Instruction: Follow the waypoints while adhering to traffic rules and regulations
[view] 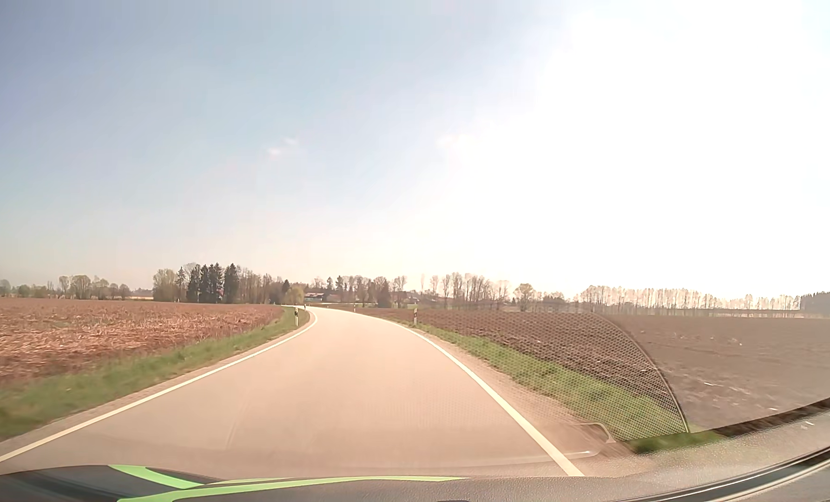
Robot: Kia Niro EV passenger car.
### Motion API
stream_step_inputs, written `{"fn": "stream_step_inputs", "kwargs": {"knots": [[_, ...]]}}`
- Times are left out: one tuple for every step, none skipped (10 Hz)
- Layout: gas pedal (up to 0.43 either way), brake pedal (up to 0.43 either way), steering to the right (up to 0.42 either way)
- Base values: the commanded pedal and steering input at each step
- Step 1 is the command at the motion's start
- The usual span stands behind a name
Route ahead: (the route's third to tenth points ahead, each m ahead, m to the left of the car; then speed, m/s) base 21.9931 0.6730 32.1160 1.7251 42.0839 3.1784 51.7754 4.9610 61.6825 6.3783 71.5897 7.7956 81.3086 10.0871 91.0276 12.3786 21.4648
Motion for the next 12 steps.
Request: {"fn": "stream_step_inputs", "kwargs": {"knots": [[0.228,0.000,-0.028],[0.228,0.000,-0.028],[0.228,0.000,-0.027],[0.228,0.000,-0.025],[0.228,0.000,-0.023],[0.228,0.000,-0.019],[0.228,0.000,-0.017],[0.228,0.000,-0.017],[0.228,0.000,-0.017],[0.228,0.000,-0.018],[0.228,0.000,-0.019],[0.228,0.000,-0.020]]}}
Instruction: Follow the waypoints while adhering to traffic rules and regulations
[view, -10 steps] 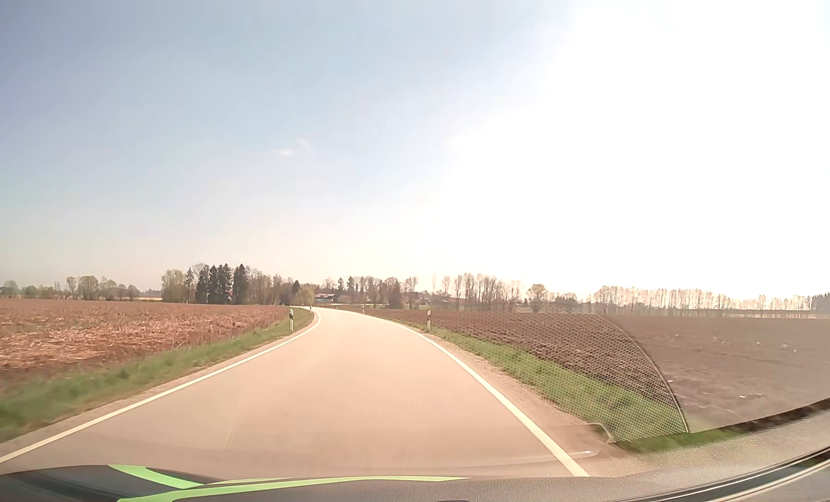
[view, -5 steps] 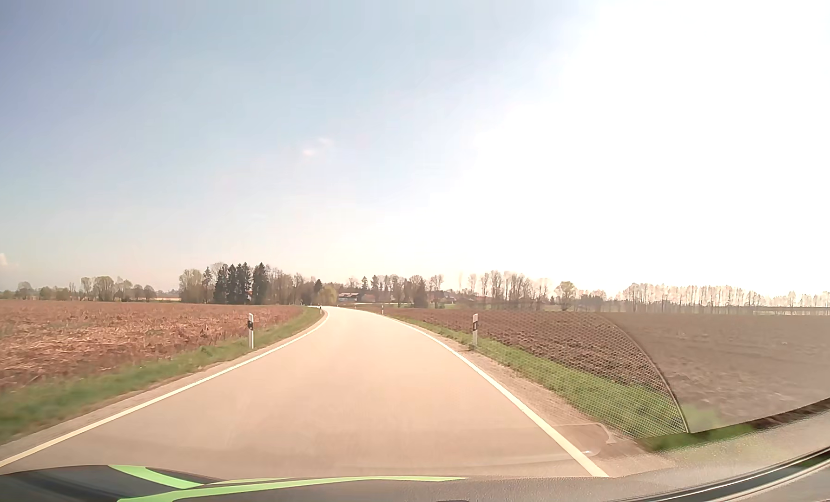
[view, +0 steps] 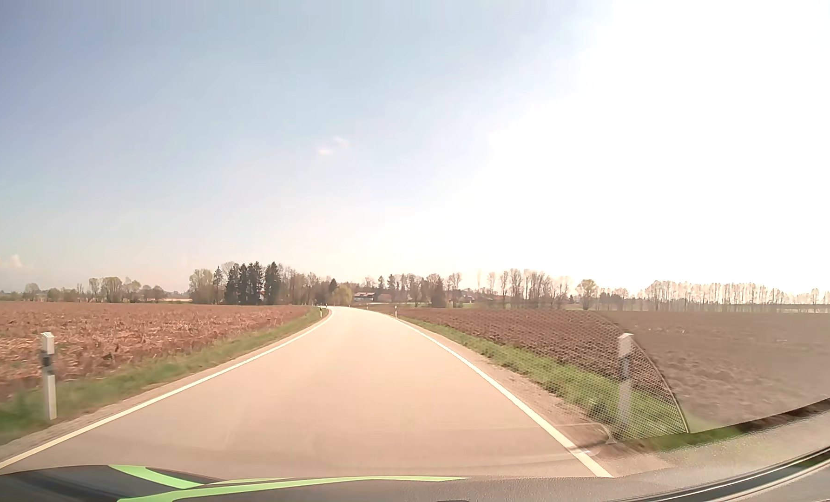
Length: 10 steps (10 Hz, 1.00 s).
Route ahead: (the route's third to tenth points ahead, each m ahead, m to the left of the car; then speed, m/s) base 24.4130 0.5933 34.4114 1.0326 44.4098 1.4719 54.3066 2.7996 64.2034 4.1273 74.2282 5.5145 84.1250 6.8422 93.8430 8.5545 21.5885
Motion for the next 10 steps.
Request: {"fn": "stream_step_inputs", "kwargs": {"knots": [[0.228,0.000,-0.022],[0.228,0.000,-0.023],[0.228,0.000,-0.023],[0.228,0.000,-0.023],[0.228,0.000,-0.021],[0.228,0.000,-0.018],[0.228,0.000,-0.018],[0.228,0.000,-0.018],[0.228,0.000,-0.017],[0.228,0.000,-0.017]]}}
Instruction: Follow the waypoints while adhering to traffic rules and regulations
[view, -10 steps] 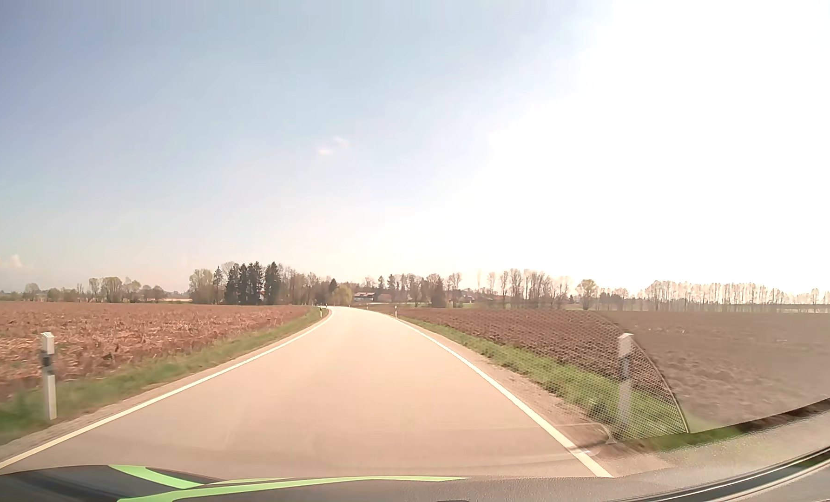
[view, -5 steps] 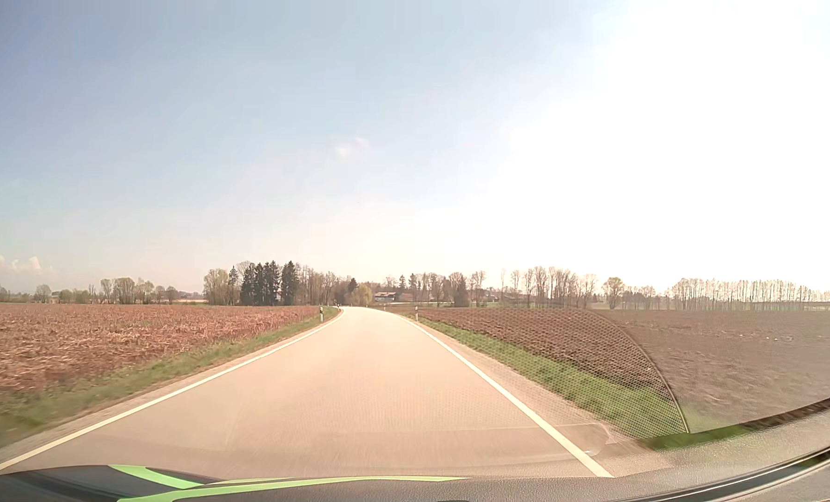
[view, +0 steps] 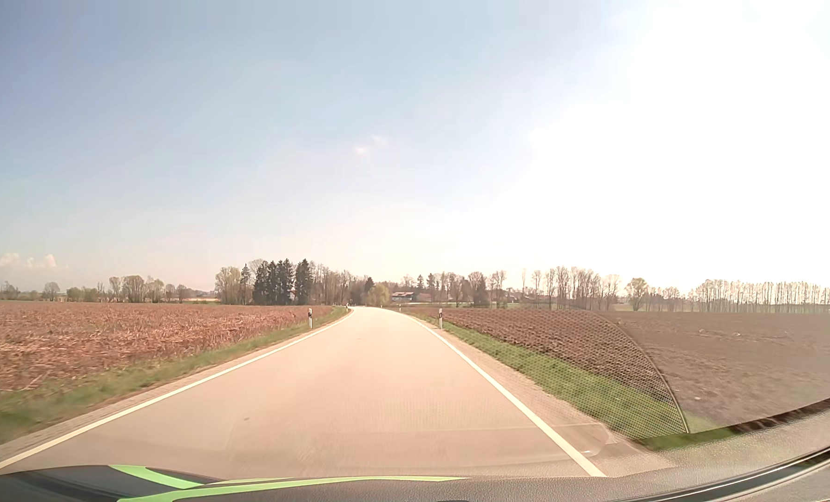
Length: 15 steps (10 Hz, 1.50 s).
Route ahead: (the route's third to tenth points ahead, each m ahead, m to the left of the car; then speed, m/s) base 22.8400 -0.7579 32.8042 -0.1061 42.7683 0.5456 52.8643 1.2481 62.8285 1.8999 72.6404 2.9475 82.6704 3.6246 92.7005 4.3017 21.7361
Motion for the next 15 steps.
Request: {"fn": "stream_step_inputs", "kwargs": {"knots": [[0.228,0.000,-0.016],[0.228,0.000,-0.013],[0.228,0.000,-0.011],[0.228,0.000,-0.010],[0.228,0.000,-0.009],[0.228,0.000,-0.009],[0.228,0.000,-0.008],[0.228,0.000,-0.008],[0.228,0.000,-0.007],[0.228,0.000,-0.006],[0.228,0.000,-0.006],[0.228,0.000,-0.006],[0.228,0.000,-0.006],[0.228,0.000,-0.006],[0.228,0.000,-0.006]]}}
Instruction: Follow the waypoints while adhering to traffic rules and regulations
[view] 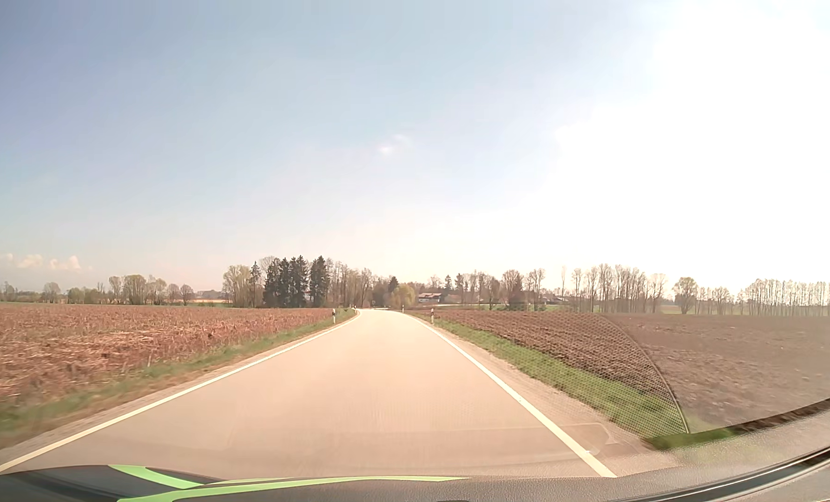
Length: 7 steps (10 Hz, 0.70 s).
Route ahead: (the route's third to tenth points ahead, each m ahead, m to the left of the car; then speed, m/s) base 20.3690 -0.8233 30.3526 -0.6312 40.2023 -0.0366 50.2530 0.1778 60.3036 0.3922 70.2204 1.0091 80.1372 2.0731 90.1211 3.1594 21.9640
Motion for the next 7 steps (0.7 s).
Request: {"fn": "stream_step_inputs", "kwargs": {"knots": [[0.228,0.000,-0.006],[0.228,0.000,-0.006],[0.228,0.000,-0.006],[0.228,0.000,-0.006],[0.228,0.000,-0.007],[0.228,0.000,-0.007],[0.240,0.000,-0.007]]}}
